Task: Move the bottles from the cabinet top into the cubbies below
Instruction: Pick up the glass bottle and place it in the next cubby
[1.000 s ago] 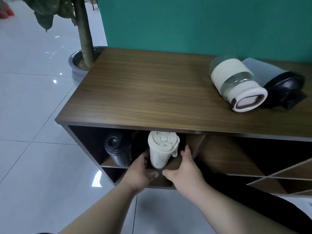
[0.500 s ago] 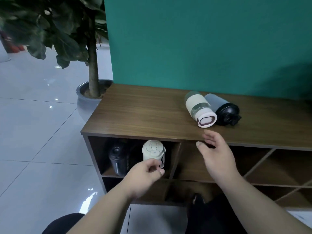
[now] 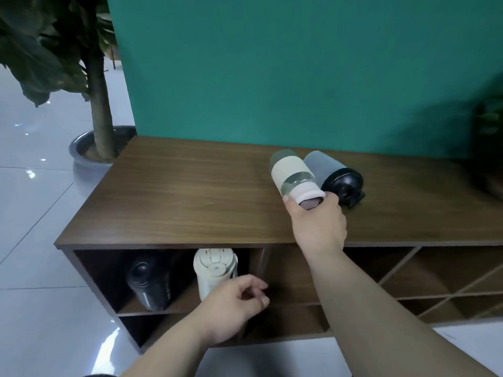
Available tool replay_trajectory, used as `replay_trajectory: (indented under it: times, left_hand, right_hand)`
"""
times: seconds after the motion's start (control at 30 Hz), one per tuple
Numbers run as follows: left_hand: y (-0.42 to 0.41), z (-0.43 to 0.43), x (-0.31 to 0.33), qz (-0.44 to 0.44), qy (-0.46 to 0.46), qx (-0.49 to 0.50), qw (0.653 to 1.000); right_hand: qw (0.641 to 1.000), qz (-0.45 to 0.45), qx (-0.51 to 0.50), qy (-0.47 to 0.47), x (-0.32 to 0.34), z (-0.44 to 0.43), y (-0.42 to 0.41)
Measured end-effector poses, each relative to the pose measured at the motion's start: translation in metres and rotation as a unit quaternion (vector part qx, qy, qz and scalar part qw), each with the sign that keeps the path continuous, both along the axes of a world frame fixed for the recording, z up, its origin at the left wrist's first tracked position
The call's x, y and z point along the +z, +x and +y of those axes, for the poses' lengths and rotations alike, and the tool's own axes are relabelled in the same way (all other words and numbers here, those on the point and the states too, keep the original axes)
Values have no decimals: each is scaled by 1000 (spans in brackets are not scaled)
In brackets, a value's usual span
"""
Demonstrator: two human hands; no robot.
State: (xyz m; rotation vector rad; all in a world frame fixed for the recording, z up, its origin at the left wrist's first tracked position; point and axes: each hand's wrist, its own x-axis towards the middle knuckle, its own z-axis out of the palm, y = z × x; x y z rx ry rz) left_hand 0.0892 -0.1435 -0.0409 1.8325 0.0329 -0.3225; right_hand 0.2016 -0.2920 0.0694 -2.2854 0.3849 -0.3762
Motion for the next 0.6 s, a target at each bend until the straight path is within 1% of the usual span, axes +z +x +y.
replay_trajectory:
  times: [0.1,0.2,0.3,0.4,0.43,0.5,0.53,0.6]
  left_hand:
    - [5,2,-3,9,5,-43,999]
    - [2,4,-6,16,-10,-30,999]
    - [-1,-5,-6,29,-72,0,997]
    - [0,-23,-3,36,-159,32,986]
    - [1,-28,-3,33,-170,30,984]
    - [-2,-39,-3,21,-177,6,984]
    - [-5,-44,-3,17,-175,-14,984]
    - [-11,-55,-9,24,-158,-61,985]
  right_hand:
    - [997,3,7,72,4,-2,0]
    - [981,-5,54,189,14,-22,-11]
    - [944,-20,132,301,24,-57,-25]
    - [891,-36,223,393,34,-95,-38]
    - [878,-35,254,403,36,-107,-42]
    - [868,-13,322,377,39,-125,-49]
    - [871,7,351,344,36,-131,-52]
    - [886,56,380,261,25,-137,-57]
